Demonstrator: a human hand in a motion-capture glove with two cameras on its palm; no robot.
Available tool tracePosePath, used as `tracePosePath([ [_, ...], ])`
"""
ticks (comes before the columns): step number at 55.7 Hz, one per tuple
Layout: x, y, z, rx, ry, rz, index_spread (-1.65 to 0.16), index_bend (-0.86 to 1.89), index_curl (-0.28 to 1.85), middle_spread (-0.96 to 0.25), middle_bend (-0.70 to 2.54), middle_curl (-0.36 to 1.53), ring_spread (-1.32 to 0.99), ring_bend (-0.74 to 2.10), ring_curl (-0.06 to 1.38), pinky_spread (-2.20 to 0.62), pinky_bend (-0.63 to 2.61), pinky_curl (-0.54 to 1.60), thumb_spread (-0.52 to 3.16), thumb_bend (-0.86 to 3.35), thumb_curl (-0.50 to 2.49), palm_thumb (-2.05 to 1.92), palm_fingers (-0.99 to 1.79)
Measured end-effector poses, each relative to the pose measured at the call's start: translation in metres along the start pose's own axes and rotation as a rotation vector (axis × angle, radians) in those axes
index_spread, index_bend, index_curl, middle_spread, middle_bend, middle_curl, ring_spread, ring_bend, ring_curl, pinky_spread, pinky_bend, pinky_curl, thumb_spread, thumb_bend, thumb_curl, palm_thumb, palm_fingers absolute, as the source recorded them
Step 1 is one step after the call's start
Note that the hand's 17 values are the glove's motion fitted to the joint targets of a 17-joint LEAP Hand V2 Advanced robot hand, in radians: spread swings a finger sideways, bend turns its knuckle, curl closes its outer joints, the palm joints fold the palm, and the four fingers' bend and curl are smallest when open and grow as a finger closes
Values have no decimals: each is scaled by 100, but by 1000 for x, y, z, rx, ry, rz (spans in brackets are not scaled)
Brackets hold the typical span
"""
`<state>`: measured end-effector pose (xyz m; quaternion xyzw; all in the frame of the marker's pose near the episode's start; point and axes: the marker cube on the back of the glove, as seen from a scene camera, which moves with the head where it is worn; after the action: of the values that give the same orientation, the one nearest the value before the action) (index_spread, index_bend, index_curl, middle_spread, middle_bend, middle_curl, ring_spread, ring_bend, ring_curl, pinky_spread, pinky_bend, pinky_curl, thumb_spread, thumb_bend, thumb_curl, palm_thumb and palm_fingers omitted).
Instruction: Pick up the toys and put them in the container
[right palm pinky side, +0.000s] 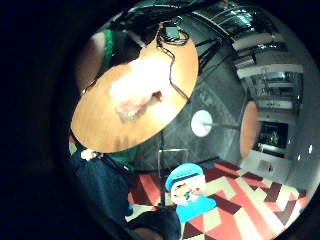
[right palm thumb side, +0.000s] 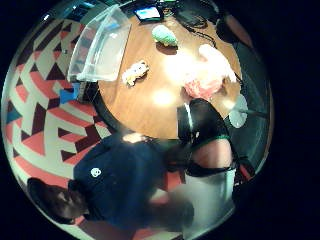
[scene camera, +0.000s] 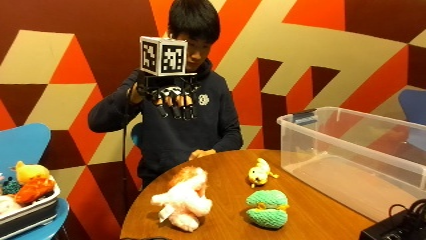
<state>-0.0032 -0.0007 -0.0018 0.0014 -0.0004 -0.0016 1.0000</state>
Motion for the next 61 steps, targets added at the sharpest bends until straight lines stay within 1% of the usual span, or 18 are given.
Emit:
tracePosePath([
  [5, -11, 0, -6, 10, 1, -16, -13, 23, 10, -2, 26, 8, -3, 20, 5, 0, 47, 14, 76, 23, 7, 26, 38],
  [10, -24, 2, -13, 30, 19, -37, -16, 22, 15, -2, 26, 12, -5, 20, 6, 0, 48, 18, 105, 26, 10, 26, 37],
  [16, -37, 8, -20, 39, 32, -59, -18, 20, 18, -3, 26, 15, -6, 22, 8, 0, 49, 20, 127, 27, 14, 24, 37],
  [23, -47, 16, -29, 69, 40, -83, -20, 19, 21, -3, 27, 18, -7, 25, 10, 0, 49, 22, 142, 28, 18, 22, 37],
  [30, -42, 15, -36, 90, -8, -79, -20, 18, 24, -3, 27, 21, -8, 30, 12, -1, 51, 23, 149, 27, 21, 21, 40],
  [41, -24, 5, -45, 83, 20, -56, -20, 19, 28, -3, 28, 25, -8, 32, 14, -1, 52, 26, 155, 27, 25, 20, 37],
  [43, -19, -2, -44, 90, 24, -64, -21, 18, 29, -2, 26, 26, -8, 30, 14, -1, 54, 27, 156, 27, 25, 19, 34],
  [45, -14, -12, -41, 90, 29, -76, -21, 15, 29, -2, 22, 26, -7, 28, 14, -1, 60, 30, 154, 26, 25, 19, 23],
  [46, -11, -17, -38, 85, 32, -81, -22, 13, 29, -2, 18, 25, -6, 24, 13, 0, 64, 31, 153, 25, 26, 18, 12],
  [47, -8, -23, -35, 75, 34, -86, -22, 13, 29, -2, 15, 25, -6, 23, 14, 0, 67, 33, 152, 24, 26, 18, 7],
  [48, -5, -28, -31, 61, 35, -89, -23, 11, 29, -2, 13, 24, -5, 18, 13, 1, 73, 34, 149, 23, 26, 18, -5],
  [49, -2, -33, -26, 43, 34, -91, -23, 12, 29, -1, 14, 24, -5, 18, 14, 2, 75, 35, 148, 23, 26, 18, -6],
  [54, 18, -66, 13, -101, 12, -92, -25, 9, 25, 0, 4, 20, -2, 14, 11, 4, 90, 37, 138, 16, 26, 13, -27],
  [61, 38, -105, 75, -263, -37, -13, -27, 9, 23, 0, 3, 16, 0, 15, 12, 6, 98, 40, 125, 9, 26, 10, -38],
])
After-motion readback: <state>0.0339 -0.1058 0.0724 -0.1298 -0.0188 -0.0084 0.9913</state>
